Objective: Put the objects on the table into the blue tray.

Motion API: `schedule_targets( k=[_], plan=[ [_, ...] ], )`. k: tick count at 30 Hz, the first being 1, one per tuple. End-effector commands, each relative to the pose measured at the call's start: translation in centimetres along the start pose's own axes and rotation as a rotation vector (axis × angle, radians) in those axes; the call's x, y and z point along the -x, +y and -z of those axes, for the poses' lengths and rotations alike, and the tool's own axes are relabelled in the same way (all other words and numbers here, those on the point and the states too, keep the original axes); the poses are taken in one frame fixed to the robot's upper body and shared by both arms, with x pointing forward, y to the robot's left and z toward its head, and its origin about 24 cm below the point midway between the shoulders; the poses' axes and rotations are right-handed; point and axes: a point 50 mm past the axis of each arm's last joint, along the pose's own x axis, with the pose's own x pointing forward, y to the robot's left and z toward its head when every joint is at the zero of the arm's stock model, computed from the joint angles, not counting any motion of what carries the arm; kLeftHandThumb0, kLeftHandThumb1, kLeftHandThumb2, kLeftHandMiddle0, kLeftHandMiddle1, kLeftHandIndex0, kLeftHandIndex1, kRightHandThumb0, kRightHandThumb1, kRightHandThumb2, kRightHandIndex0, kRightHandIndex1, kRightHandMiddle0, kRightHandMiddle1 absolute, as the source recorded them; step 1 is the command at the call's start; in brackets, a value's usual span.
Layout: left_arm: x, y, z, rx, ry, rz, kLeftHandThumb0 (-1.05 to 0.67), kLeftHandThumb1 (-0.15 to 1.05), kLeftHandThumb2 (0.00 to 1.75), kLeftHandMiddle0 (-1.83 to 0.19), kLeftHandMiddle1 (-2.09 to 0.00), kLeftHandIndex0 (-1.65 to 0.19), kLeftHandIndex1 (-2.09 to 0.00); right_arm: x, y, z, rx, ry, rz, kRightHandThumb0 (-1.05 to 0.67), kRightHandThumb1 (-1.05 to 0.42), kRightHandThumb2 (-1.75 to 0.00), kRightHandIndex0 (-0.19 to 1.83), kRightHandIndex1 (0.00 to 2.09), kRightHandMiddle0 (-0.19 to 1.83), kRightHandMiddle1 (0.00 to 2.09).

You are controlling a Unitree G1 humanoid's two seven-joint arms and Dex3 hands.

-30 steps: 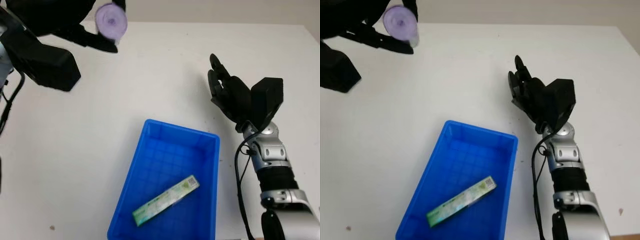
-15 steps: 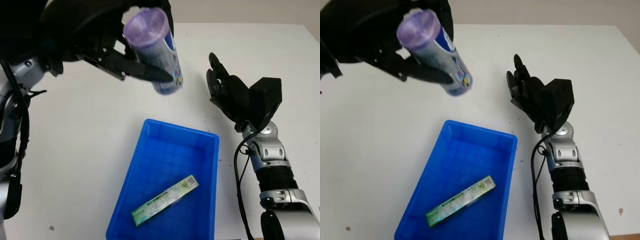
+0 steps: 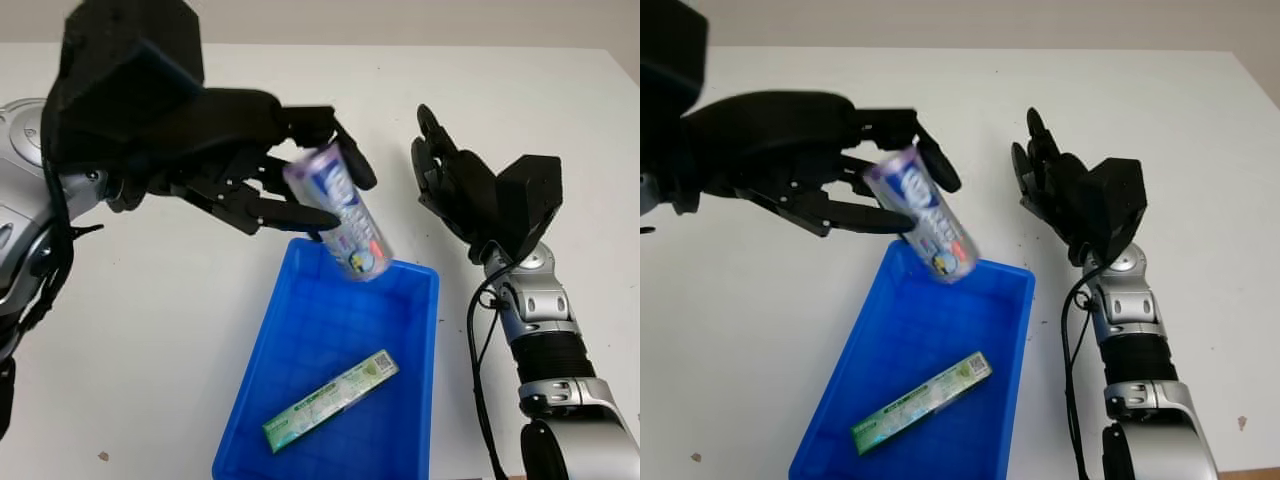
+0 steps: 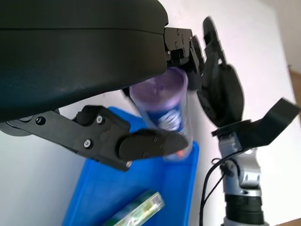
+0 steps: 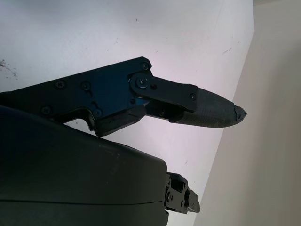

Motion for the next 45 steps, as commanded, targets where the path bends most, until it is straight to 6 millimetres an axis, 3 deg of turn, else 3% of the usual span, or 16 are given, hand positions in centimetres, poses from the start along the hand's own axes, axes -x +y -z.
schedule_targets(
  k=[1,8,12,14,16,19,22,24,29,40,45],
  plan=[
    [0.2,-0.5,-0.9,-0.048,-0.024,0.026,-0.62,1.05,0.50,0.19,-0.01,0.19,-0.01,-0.1,0.1,-0.5,0.008,-0.017,0.002,-0.75,-1.05,-0.67,-0.19,0.00,-0.19,0.00],
    [0.0,-0.6,-0.9,-0.045,-0.026,0.027,-0.66,1.05,0.50,0.19,0.00,0.19,0.00,0.0,0.1,-0.3,0.010,-0.020,0.010,-0.75,-1.05,-0.66,-0.19,0.00,-0.19,0.00],
    [-0.1,-0.5,-0.8,-0.013,-0.055,-0.006,-0.57,1.05,0.45,0.19,0.00,0.19,0.00,0.0,0.1,-0.2,0.003,-0.017,0.020,-0.74,-1.05,-0.65,-0.19,0.00,-0.19,0.00],
    [-0.3,-0.2,-0.7,0.018,-0.089,-0.039,-0.44,1.05,0.50,0.19,0.00,0.19,0.00,0.0,0.1,-0.2,0.006,-0.014,0.022,-0.74,-1.05,-0.65,-0.19,0.00,-0.19,0.00],
    [-0.3,0.1,-0.8,0.015,-0.111,-0.073,-0.37,1.05,0.65,0.19,0.00,0.19,0.00,0.0,0.1,-0.2,0.003,-0.013,0.018,-0.73,-1.05,-0.66,-0.19,0.00,-0.19,0.00],
    [-0.4,0.8,-0.7,0.082,-0.127,-0.146,-0.45,1.05,0.78,0.19,0.00,0.19,0.00,0.0,0.1,-0.2,-0.006,-0.013,0.022,-0.74,-1.05,-0.65,-0.19,0.00,-0.19,0.00],
    [-0.2,2.1,0.6,0.178,-0.212,-0.258,-0.60,1.05,0.78,0.19,0.00,0.19,0.00,-0.1,0.2,-0.2,-0.018,-0.019,0.017,-0.75,-1.05,-0.64,-0.19,0.00,-0.19,0.00],
    [-0.1,2.8,1.2,0.215,-0.262,-0.335,-0.62,1.05,0.78,0.19,0.00,0.19,0.00,-0.2,0.2,-0.2,-0.031,-0.019,0.018,-0.76,-1.05,-0.63,-0.19,0.00,-0.19,0.00],
    [-0.7,4.4,5.0,0.377,-0.360,-0.573,-0.71,1.05,0.82,0.19,0.00,0.19,0.00,-0.5,-0.1,-0.6,-0.074,-0.040,0.042,-0.77,-1.05,-0.65,-0.19,0.00,-0.19,0.00],
    [-2.7,5.2,12.5,0.542,-0.327,-0.801,-0.73,1.05,0.84,0.19,0.00,0.19,0.00,-1.4,-1.6,-2.8,-0.111,-0.130,0.115,-0.80,-1.05,-0.72,-0.19,0.00,-0.19,0.00],
    [-3.0,5.0,14.6,0.594,-0.309,-0.843,-0.73,1.05,0.83,0.19,0.00,0.19,0.00,-1.4,-2.1,-3.2,-0.116,-0.152,0.131,-0.82,-1.05,-0.72,-0.19,0.00,-0.19,0.00]
  ],
)
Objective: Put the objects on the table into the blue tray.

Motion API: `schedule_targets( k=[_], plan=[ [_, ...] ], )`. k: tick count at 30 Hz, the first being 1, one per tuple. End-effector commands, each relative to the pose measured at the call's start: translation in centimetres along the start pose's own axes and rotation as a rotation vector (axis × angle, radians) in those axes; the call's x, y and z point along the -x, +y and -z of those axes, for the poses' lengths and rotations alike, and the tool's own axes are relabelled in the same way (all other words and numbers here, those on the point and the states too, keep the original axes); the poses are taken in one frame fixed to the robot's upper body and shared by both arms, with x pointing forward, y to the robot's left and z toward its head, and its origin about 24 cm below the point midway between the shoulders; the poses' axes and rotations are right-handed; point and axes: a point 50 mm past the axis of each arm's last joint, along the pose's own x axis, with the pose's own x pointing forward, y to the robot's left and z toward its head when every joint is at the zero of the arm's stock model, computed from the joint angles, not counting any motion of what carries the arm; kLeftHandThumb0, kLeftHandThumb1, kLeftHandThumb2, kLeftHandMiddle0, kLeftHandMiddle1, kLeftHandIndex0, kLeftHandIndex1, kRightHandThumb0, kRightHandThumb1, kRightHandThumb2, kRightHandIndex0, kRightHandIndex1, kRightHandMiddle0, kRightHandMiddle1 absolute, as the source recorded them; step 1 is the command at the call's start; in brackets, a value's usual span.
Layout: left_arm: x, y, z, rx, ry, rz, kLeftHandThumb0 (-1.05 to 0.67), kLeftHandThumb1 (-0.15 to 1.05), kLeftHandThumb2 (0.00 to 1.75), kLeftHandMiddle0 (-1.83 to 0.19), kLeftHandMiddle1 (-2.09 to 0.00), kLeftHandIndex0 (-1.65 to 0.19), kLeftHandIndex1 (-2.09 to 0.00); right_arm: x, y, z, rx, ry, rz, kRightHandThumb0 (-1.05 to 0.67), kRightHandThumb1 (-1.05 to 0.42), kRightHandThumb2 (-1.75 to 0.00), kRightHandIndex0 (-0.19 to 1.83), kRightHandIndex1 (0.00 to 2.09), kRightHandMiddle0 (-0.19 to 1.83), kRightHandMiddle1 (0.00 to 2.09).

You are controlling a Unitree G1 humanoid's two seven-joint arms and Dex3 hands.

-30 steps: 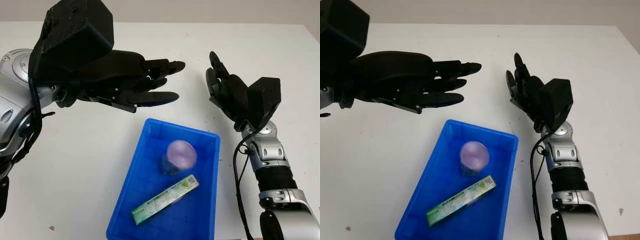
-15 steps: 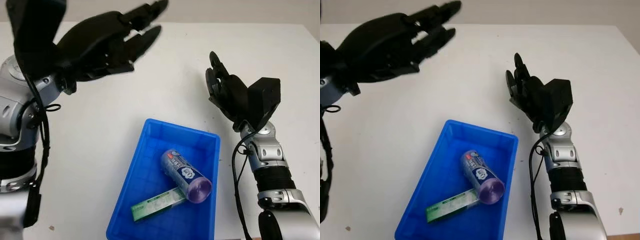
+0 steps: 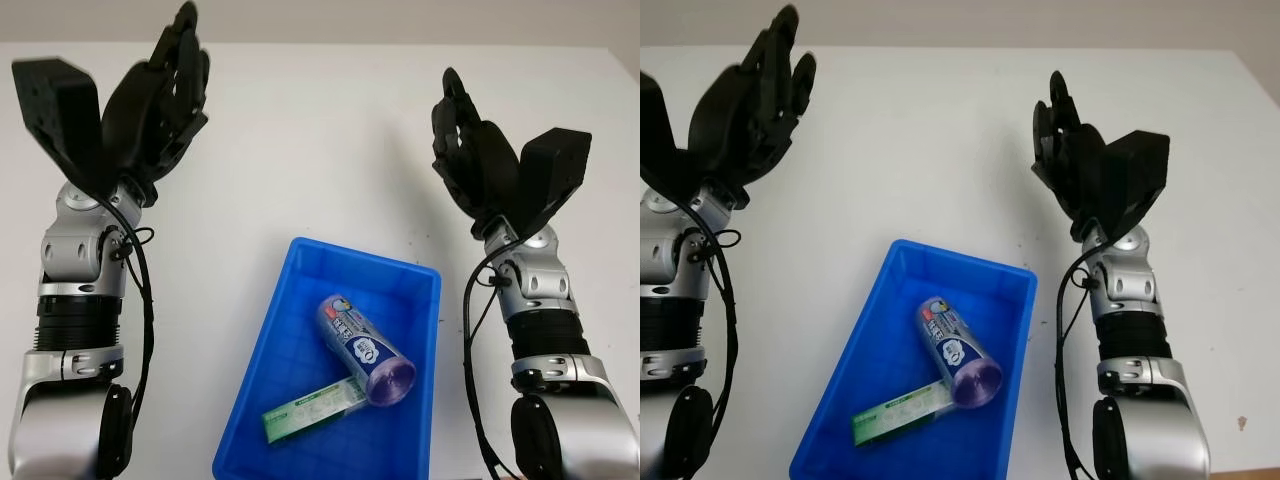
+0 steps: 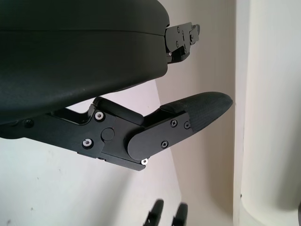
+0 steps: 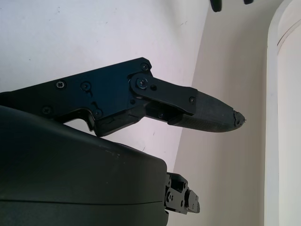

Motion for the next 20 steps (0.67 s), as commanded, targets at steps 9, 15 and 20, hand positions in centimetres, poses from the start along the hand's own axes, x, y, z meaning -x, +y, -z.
schedule_targets(
  k=[9,15,20],
  plan=[
    [0.6,1.7,2.3,0.039,0.039,-0.058,-0.74,1.05,0.81,0.19,0.00,0.19,0.00,0.1,-1.8,-1.1,0.012,-0.043,0.033,-0.82,-1.05,-0.74,-0.19,0.00,-0.19,0.00],
    [1.1,1.4,2.9,0.087,0.047,-0.072,-0.72,1.05,0.81,0.19,0.00,0.19,0.00,0.3,-2.3,-0.8,0.016,-0.027,0.039,-0.83,-1.05,-0.75,-0.19,0.00,-0.19,0.00],
    [1.3,1.1,2.9,0.102,0.042,-0.067,-0.73,1.05,0.79,0.19,0.00,0.19,0.00,0.4,-2.3,-0.6,0.014,-0.019,0.045,-0.82,-1.05,-0.74,-0.19,0.00,-0.19,0.00]
  ],
)
